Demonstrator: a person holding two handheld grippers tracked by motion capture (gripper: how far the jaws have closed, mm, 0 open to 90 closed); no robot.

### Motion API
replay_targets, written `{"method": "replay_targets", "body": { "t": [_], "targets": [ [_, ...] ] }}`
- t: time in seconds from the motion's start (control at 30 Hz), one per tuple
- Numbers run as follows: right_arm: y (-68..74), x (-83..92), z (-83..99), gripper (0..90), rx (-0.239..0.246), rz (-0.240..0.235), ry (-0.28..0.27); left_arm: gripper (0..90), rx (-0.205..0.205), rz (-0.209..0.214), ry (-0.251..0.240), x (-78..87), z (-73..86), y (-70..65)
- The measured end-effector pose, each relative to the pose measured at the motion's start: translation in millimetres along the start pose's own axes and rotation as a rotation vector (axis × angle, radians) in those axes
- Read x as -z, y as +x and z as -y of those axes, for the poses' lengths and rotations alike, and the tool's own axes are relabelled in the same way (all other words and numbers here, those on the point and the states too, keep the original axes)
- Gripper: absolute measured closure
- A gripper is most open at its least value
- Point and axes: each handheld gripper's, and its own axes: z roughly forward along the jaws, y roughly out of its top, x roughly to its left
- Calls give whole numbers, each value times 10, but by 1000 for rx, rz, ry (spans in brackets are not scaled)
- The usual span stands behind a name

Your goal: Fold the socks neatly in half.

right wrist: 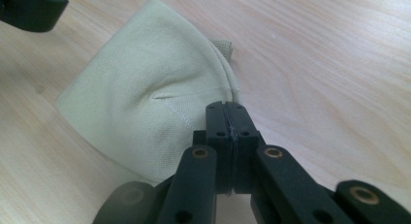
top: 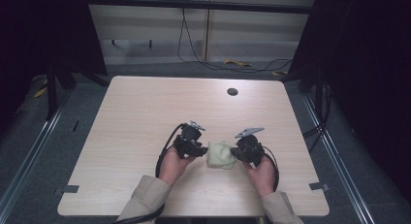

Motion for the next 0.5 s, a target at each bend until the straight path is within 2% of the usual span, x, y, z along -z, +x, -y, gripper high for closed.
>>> {"method": "replay_targets", "body": {
  "t": [0.2, 0.23, 0.27, 0.33, 0.4, 0.43, 0.5],
  "targets": [
    [-18, -2, 22, 892, -3, 0, -6, 629, 37, 29, 0, -199, -53, -39],
    [-24, -6, 28, 893, -3, -6, -12, 611, 17, 15, 0, -267, -74, -82],
    [-24, -6, 28, 893, -3, -6, -12, 606, 17, 15, 0, -267, -74, -82],
    [-29, -6, 33, 893, -2, -7, -15, 583, -7, -20, -4, -335, -87, -140],
    [-30, -3, 36, 893, 3, -11, -17, 589, -40, -50, 19, -384, -94, -185],
    [-26, 10, 41, 893, 7, -10, -22, 590, -72, -75, 36, -416, -94, -209],
    [-28, 49, 41, 893, 10, 1, -37, 592, -89, -97, 48, -443, -97, -233]
  ]
}}
